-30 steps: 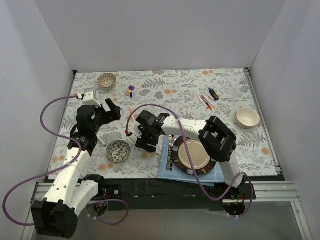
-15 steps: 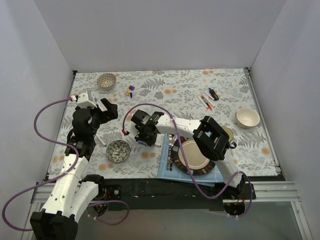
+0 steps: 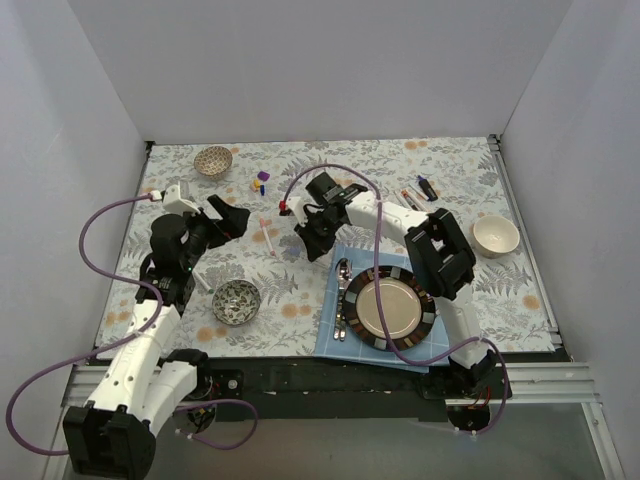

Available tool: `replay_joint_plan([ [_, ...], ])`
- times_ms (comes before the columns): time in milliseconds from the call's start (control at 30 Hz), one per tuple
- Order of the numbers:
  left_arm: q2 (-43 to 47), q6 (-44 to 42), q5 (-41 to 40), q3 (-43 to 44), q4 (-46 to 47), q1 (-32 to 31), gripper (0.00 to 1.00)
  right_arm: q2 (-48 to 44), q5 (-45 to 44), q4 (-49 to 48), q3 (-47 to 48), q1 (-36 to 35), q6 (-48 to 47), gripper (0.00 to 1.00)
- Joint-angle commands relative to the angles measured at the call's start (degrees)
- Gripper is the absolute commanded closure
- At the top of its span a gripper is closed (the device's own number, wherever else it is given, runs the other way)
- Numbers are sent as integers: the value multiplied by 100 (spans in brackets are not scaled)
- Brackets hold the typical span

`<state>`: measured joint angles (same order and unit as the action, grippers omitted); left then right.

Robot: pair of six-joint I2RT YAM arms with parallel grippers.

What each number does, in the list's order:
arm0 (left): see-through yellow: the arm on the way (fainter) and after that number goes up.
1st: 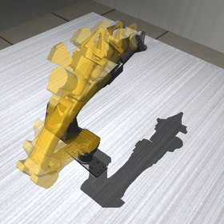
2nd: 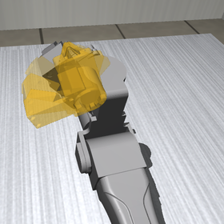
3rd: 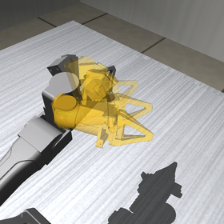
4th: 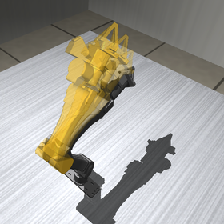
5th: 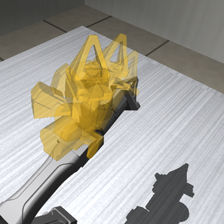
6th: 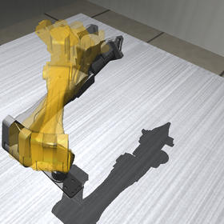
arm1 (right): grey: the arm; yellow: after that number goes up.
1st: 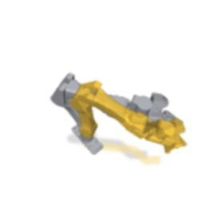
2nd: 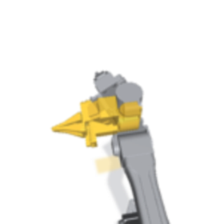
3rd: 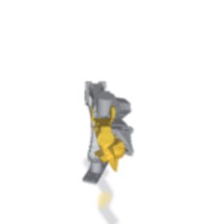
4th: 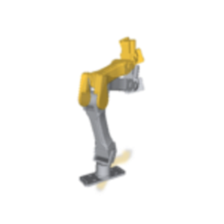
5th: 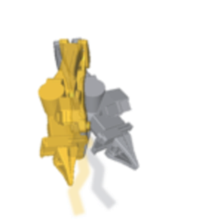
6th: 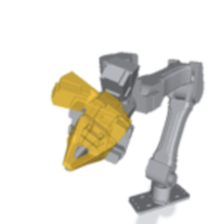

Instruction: Open the pen caps

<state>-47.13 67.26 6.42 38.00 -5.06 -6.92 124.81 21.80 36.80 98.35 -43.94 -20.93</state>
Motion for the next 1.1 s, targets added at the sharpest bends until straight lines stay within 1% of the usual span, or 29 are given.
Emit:
replay_joint_plan([
  [0, -295, 962, 1106, -370, 679, 41, 2, -765, 1359, -374, -236, 263, 317, 99],
  [33, -375, 1216, 1473, -476, 1160, 41, 2, -800, 1510, -392, -263, 385, 352, 99],
  [67, -471, 1697, 1703, -617, 1452, 41, 2, -853, 1659, -419, -289, 456, 396, 99],
  [100, -716, 1981, 1879, -810, 2047, 41, 2, -880, 1965, -488, -351, 518, 501, 99],
  [133, -866, 2236, 2212, -916, 2357, 33, 2, -906, 2142, -541, -386, 649, 563, 99],
  [167, -1024, 2700, 2345, -978, 2639, 33, 2, -985, 2318, -612, -438, 720, 642, 99],
  [200, -1226, 2896, 2451, -1031, 2894, 15, 2, -1020, 2677, -691, -552, 781, 721, 99],
  [233, -1550, 3072, 2565, -1083, 3366, -37, 2, -1064, 2845, -865, -614, 895, 896, 99],
  [300, -1868, 3371, 2681, -1067, 3712, -169, 2, -1143, 3284, -998, -702, 1010, 1046, 99],
  [333, -2087, 3363, 2620, -953, 3784, -396, 2, -1161, 3417, -1182, -816, 1071, 1230, 99],
  [400, -2247, 3172, 2278, -768, 3592, -660, 2, -1205, 3768, -1323, -913, 1116, 1380, 99],
  [433, -2326, 3127, 2146, -698, 3521, -879, 2, -1214, 3848, -1402, -992, 1151, 1511, 99],
  [467, -2440, 3074, 2014, -567, 3468, -960, 2, -1240, 3936, -1542, -1036, 1160, 1591, 99],
  [533, -2555, 3056, 1776, -522, 3485, -1092, 8, -1249, 4147, -1658, -1098, 1195, 1706, 99],
  [700, -2879, 3082, 1460, -373, 3573, -1294, 16, -1258, 4463, -2026, -1265, 1248, 2048, 99],
  [767, -2977, 3038, 1433, -302, 3538, -1400, 19, -1258, 4517, -2097, -1291, 1265, 2049, 99],
  [800, -3055, 3038, 1424, -258, 3538, -1426, 26, -1258, 4552, -2124, -1318, 1265, 2197, 99],
  [900, -3126, 3029, 1380, -223, 3529, -1479, 32, -1275, 4596, -2194, -1370, 1283, 2268, 99],
  [933, -3161, 3021, 1371, -197, 3529, -1505, 40, -1275, 4614, -2246, -1379, 1300, 2312, 99],
  [1000, -3188, 3003, 1362, -153, 3495, -1514, 51, -1275, 4649, -2299, -1406, 1309, 2356, 99],
  [1033, -3205, 2994, 1362, -135, 3486, -1523, 62, -1275, 4666, -2352, -1423, 1309, 2400, 99],
  [1067, -3214, 2986, 1362, -117, 3477, -1523, 67, -1275, 4666, -2361, -1441, 1309, 2409, 99],
])
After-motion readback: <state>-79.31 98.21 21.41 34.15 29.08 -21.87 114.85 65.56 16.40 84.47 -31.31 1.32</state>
